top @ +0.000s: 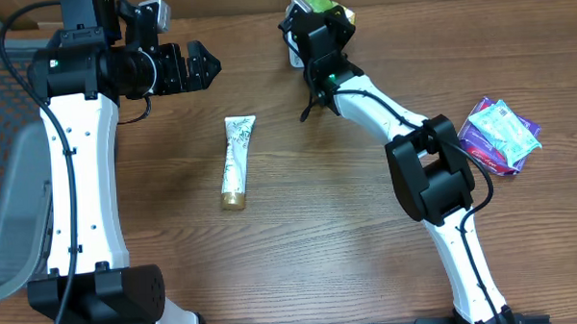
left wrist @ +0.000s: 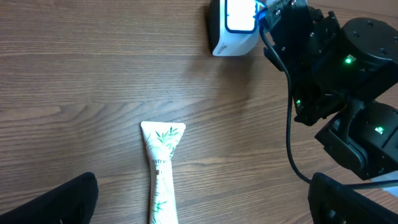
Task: Scan the item barcode
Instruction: 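Hold the green juice box's barcode up to the white scanner, then lower the juice box beside the purple pack at right and release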
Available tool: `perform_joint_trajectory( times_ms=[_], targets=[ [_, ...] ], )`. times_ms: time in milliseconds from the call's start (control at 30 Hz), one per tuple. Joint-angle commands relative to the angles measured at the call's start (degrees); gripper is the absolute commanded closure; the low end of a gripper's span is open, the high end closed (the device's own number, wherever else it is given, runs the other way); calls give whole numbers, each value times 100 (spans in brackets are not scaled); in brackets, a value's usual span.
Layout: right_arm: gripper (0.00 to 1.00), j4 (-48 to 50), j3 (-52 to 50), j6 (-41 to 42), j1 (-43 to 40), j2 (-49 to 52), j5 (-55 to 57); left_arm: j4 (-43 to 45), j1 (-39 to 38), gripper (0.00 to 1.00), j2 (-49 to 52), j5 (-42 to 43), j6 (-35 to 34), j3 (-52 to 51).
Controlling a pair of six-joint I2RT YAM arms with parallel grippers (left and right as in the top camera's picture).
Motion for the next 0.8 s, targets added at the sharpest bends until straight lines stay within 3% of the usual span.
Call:
perform_joint_trajectory(
  times_ms=[0, 600, 767],
  targets=[
    [96, 153, 144, 20, -85, -76, 15, 7, -37, 0, 15, 4, -33, 2],
    [96, 26, 144, 42, -4, -114, 223, 9, -46, 0, 15, 4, -33, 2],
    [96, -763, 144, 844, 140, -597, 208, 9, -42, 0, 15, 4, -33, 2]
  ],
)
